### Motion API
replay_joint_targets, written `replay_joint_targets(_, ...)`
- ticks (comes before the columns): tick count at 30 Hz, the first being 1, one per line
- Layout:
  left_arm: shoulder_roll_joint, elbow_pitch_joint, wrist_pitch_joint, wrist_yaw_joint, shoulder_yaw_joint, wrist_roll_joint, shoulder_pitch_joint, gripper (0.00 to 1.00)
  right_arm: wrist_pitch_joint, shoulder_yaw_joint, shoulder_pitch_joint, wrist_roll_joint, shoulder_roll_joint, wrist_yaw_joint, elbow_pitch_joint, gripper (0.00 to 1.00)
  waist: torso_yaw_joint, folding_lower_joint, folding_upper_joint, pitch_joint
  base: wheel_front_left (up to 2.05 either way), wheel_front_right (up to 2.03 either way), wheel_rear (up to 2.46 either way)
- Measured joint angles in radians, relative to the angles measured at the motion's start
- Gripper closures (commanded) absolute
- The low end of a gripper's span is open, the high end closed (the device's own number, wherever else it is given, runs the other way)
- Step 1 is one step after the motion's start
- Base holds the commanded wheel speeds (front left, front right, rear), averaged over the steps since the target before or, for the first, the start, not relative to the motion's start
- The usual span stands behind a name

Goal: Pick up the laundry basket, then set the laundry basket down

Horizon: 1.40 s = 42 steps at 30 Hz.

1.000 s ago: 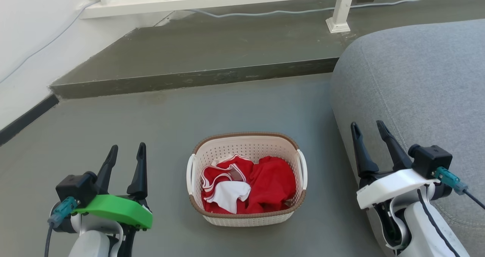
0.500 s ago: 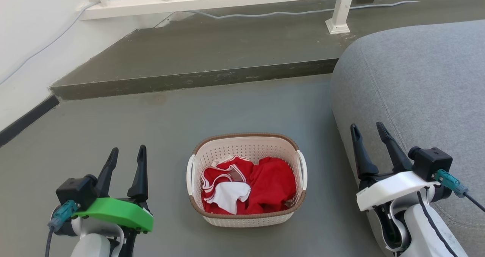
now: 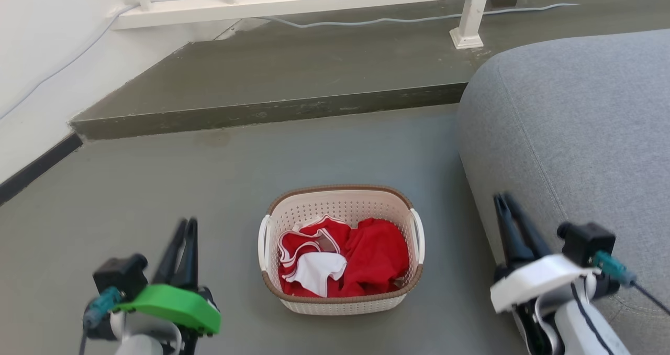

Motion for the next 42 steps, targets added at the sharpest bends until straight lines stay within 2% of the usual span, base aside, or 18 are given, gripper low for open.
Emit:
replay_joint_targets(7, -0.004, 0.016, 0.016, 0.0, 0.003, -0.052, 0.021, 1.0, 0.008, -0.008, 0.025, 0.046, 0.002, 0.0, 0.016, 1.0, 0.003, 0.0, 0.0, -0.002, 0.0, 0.0, 0.0)
replay_joint_targets(17, -0.004, 0.015, 0.054, 0.0, 0.028, -0.19, 0.021, 1.0, 0.046, -0.037, 0.024, 0.213, 0.002, 0.0, 0.016, 1.0, 0.008, 0.0, 0.0, -0.004, 0.0, 0.0, 0.0)
replay_joint_targets(42, -0.004, -0.005, 0.143, 0.0, 0.09, -0.472, 0.021, 1.0, 0.141, -0.112, 0.021, 0.53, 0.01, 0.013, 0.015, 1.0, 0.02, 0.0, 0.0, -0.011, 0.0, 0.0, 0.0)
